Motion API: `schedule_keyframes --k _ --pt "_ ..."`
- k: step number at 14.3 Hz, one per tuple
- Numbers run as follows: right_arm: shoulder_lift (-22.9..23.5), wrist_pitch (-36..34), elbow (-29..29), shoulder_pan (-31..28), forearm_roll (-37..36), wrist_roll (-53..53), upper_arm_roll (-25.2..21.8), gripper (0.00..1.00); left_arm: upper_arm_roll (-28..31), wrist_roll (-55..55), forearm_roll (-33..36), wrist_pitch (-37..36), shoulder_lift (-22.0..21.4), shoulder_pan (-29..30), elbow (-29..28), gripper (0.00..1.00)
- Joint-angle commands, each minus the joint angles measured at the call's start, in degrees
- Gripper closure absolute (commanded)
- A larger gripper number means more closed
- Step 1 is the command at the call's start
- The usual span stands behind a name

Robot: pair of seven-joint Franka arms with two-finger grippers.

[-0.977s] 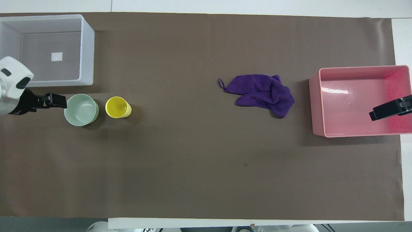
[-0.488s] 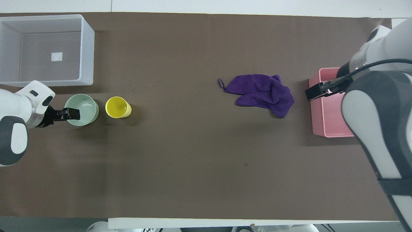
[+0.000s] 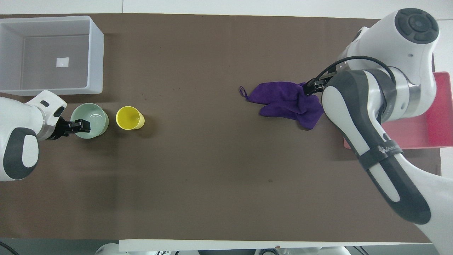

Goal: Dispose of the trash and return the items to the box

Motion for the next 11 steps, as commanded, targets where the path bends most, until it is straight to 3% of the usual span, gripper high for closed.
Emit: schedule_keyframes --k 1,2,3,5,6,7,8,9,11 --pt "3.9 7.1 -1.4 1.5 1.3 -0.8 0.8 0.01 0.0 -0.2 1.0 2.7 0.2 0.7 -1.4 0.27" --pt "5.1 9.9 -2.7 1.6 1.3 -0.8 0.9 0.01 0.0 -0.6 0.9 2.7 0.3 1.4 -1.4 0.46" --pt "5.6 13.9 -5.0 2.0 1.3 -0.8 1.0 0.01 0.0 -0.4 1.0 2.6 0.3 1.4 -1.4 0.74" --pt "6.1 17.6 -8.2 2.2 1.3 -1.3 1.0 0.01 0.0 -0.6 1.0 2.3 0.4 1.5 -1.1 0.93" --pt "6.2 18.3 -9.1 2.3 1.3 -1.2 1.0 0.01 0.0 -0.9 1.0 1.9 0.5 1.5 -0.5 0.97" --pt "6.3 19.9 -10.0 2.4 1.3 -1.3 1.0 0.1 -0.1 -1.1 1.0 1.2 0.9 1.4 0.7 0.98" --pt "6.2 19.8 -10.3 2.3 1.3 -1.5 1.0 0.3 -0.1 -1.1 1.0 -2.5 0.4 1.3 2.3 0.98" --pt "6.2 19.2 -10.2 2.0 1.3 -1.5 1.0 0.59 -0.1 -1.1 1.0 -7.2 0.0 1.2 5.5 0.98" --pt "6.1 18.2 -10.0 1.6 1.3 -1.1 1.0 0.87 -0.2 -1.1 1.0 -18.7 -1.4 0.9 13.1 0.98"
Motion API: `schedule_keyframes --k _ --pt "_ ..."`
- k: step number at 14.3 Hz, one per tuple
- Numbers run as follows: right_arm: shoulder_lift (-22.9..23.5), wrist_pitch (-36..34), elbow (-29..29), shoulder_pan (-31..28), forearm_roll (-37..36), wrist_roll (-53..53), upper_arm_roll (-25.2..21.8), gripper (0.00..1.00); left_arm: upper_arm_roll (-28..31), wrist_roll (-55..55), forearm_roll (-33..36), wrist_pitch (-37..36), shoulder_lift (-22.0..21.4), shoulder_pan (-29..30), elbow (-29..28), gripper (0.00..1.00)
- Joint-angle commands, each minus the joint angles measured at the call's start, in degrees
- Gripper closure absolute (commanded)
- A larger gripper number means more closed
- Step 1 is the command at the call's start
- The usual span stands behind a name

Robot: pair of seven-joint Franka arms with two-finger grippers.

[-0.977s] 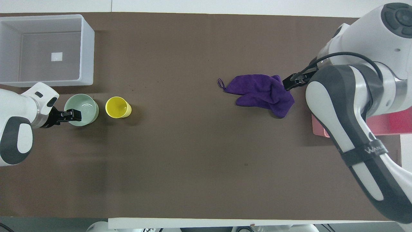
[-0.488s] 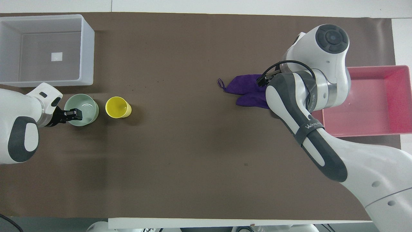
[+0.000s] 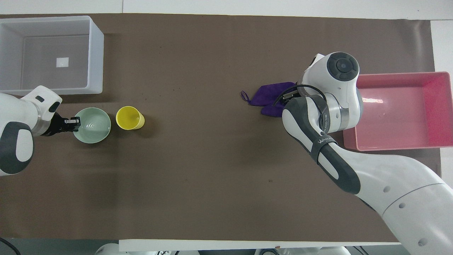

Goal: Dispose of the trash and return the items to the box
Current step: 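Lift the bowl into the clear box while the right gripper carries the cloth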

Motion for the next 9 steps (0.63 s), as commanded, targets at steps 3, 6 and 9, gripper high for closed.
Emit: schedule_keyframes --k 3,6,9 --pt "-3.8 -3.7 -0.7 -1.4 1.2 -1.0 0.2 1.0 0.2 -0.9 -1.1 -20.4 -2.0 0.4 17.5 0.98" --pt "-10.3 -14.3 1.7 -3.9 1.1 -0.9 0.0 1.0 0.6 -1.2 -3.4 -15.0 0.5 2.2 20.3 1.0" --pt "-14.2 -25.9 6.6 -5.5 1.0 -0.8 -0.3 1.0 0.8 -1.9 -6.4 -11.5 11.5 2.9 31.9 1.0"
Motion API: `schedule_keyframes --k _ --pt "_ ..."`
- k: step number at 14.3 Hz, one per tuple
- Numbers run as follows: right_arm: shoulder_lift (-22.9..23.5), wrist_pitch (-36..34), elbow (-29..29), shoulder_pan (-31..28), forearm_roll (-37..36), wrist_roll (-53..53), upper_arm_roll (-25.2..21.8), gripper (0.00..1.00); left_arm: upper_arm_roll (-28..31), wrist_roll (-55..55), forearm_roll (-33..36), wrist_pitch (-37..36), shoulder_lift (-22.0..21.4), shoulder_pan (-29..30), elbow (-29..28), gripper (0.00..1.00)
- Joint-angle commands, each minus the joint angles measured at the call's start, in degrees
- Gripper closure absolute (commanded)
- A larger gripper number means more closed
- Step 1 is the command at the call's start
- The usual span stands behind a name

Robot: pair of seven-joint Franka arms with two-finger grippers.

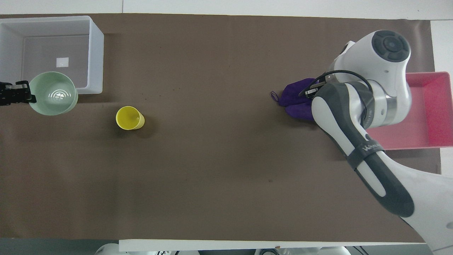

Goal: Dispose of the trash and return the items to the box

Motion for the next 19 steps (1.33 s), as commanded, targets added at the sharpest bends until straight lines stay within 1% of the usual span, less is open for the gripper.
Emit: schedule_keyframes --k 1,2,3,6,9,11,13,14,15,19 --pt "-4.7 -7.1 2.3 -0.9 0.1 -0.7 0.0 1.0 0.0 -1.1 -1.5 0.7 13.2 0.6 14.9 1.0" --pt "-6.5 -8.4 2.3 -1.7 0.0 -0.7 -0.2 1.0 0.1 -1.0 -1.4 1.2 15.6 0.6 17.7 1.0" --pt "-8.2 -9.9 2.4 -3.4 -0.1 -0.7 -0.2 1.0 0.1 -1.0 -1.3 1.8 17.8 0.9 18.8 1.0" --pt "-12.0 -13.2 2.3 -6.9 -2.6 -0.9 -0.1 1.0 0.1 -1.0 -0.9 10.6 21.6 2.4 18.0 1.0" --pt "-13.5 -13.6 2.3 -9.3 -8.5 -1.1 -0.1 1.0 0.1 -1.1 -0.9 11.5 23.2 2.9 17.0 1.0" --pt "-13.8 -13.6 1.4 -13.3 -8.9 -2.6 -0.2 1.0 0.1 -1.1 -0.8 11.5 23.0 3.0 15.6 1.0" --pt "-15.1 -11.3 -1.9 -16.9 -8.9 -8.3 -0.2 1.0 0.1 -0.9 -0.7 12.9 23.2 3.1 14.9 1.0" --pt "-15.2 -9.7 -3.5 -18.0 -8.8 -9.2 -0.2 1.0 0.1 -0.8 -0.7 13.8 23.7 3.2 14.4 1.0" --pt "-15.1 -8.5 -5.0 -19.0 -8.9 -9.3 -0.2 1.0 0.1 -0.8 -0.6 15.0 24.4 3.2 14.2 1.0" --pt "-13.7 0.3 -12.5 -23.1 -8.8 -9.4 -0.2 1.0 0.5 -0.8 -0.6 20.1 27.5 3.2 14.7 1.0"
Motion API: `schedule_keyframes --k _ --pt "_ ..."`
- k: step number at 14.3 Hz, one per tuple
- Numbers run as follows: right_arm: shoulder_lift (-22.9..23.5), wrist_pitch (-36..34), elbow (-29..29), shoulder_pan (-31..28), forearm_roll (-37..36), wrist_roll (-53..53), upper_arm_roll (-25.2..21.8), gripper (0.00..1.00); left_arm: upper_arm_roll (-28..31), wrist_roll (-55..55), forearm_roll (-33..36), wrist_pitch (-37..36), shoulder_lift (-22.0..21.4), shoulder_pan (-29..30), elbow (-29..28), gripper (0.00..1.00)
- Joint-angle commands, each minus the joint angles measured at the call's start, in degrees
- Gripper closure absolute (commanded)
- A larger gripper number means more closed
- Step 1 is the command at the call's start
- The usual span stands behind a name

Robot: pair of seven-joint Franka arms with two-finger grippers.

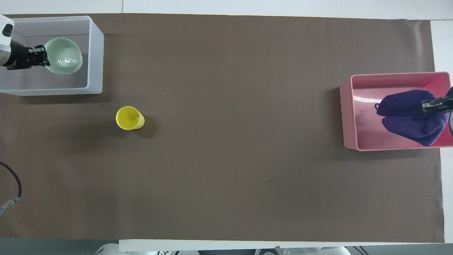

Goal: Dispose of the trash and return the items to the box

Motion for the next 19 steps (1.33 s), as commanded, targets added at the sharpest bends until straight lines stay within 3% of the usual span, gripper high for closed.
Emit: schedule_keyframes --k 1,2,3,4,6,7,9,11,13,15,17,19 --pt "0.1 6.7 -6.2 -2.2 -0.4 -0.7 0.6 0.99 0.1 -0.2 0.2 4.3 1.8 0.5 -0.3 1.0" --pt "2.0 7.9 -6.7 -2.6 -0.4 -0.7 0.6 0.96 0.1 0.0 0.2 4.6 1.9 1.2 -0.6 0.83" --pt "3.2 8.6 -6.7 -2.7 -0.4 -0.7 0.6 0.95 0.1 -0.1 0.2 4.0 1.8 1.3 -0.3 0.34" --pt "4.4 9.7 -6.7 -2.7 -0.4 -0.7 0.6 0.91 0.2 -0.4 0.5 2.9 1.7 0.6 0.3 0.01" --pt "4.7 11.5 -7.4 -2.6 -0.4 -0.6 0.6 0.86 0.5 -0.5 3.9 -2.5 -1.1 -0.2 2.0 0.0" --pt "4.7 11.9 -7.6 -2.6 -0.4 -0.7 0.6 0.72 0.5 -0.5 4.4 -6.0 -4.1 -0.5 2.0 0.0" --pt "4.7 11.5 -7.4 -2.3 -0.3 -0.6 0.7 0.33 0.0 -0.7 4.5 -14.6 -10.4 -1.3 1.3 0.0" --pt "4.6 11.1 -6.2 -2.0 0.5 -0.4 0.8 0.07 -0.1 -4.1 4.5 -23.5 -15.1 -5.3 -2.3 0.0" --pt "4.0 8.3 -3.9 -0.8 0.5 -0.1 1.5 0.01 -0.1 -9.3 4.5 -26.3 -19.7 -12.1 -9.5 0.0" --pt "3.1 1.4 0.5 2.7 0.9 0.8 1.6 0.01 -0.2 -11.6 4.5 -24.1 -23.5 -16.1 -17.7 0.0" --pt "3.1 -6.4 6.0 6.3 1.7 5.5 1.6 0.01 -0.4 -12.6 4.4 -12.7 -27.0 -18.1 -27.6 0.0" --pt "3.0 -11.8 10.0 9.4 1.8 7.9 1.6 0.01 -0.3 -15.7 4.4 -4.9 -28.0 -20.0 -33.8 0.0"
